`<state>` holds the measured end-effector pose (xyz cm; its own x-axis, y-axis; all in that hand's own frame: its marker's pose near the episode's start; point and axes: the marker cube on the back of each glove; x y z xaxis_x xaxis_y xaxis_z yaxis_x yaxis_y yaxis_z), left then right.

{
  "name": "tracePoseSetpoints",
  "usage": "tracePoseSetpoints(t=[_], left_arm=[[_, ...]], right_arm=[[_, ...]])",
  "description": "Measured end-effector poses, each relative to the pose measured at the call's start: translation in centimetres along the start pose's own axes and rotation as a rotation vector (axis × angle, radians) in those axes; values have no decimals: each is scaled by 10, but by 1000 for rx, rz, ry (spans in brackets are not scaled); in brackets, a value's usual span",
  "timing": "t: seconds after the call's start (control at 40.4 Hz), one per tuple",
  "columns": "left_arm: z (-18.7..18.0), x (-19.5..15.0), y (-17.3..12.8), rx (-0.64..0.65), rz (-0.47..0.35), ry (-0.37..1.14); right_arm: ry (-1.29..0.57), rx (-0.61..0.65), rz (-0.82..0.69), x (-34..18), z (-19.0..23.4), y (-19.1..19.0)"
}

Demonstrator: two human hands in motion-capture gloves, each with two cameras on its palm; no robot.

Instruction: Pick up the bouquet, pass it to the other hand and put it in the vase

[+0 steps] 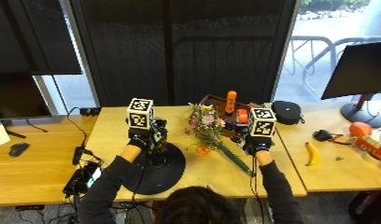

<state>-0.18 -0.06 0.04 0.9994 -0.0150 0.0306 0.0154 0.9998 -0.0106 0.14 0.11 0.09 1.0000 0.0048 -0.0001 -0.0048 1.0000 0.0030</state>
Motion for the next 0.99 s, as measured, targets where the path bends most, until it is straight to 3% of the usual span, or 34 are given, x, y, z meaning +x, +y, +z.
tracePoseSetpoints(t=[0.223,0.471,0.793,0.991], left_arm=[[5,-1,-4,15,-29,-63],[22,5,5,-6,50,-75],[35,13,15,-20,116,-100],[40,18,14,-34,157,-72]], right_arm=[[9,-1,14,5,2,-7],[-12,-39,-13,-10,-10,-16],[36,-25,-2,-11,-24,7],[-17,-5,19,-14,-27,-5]])
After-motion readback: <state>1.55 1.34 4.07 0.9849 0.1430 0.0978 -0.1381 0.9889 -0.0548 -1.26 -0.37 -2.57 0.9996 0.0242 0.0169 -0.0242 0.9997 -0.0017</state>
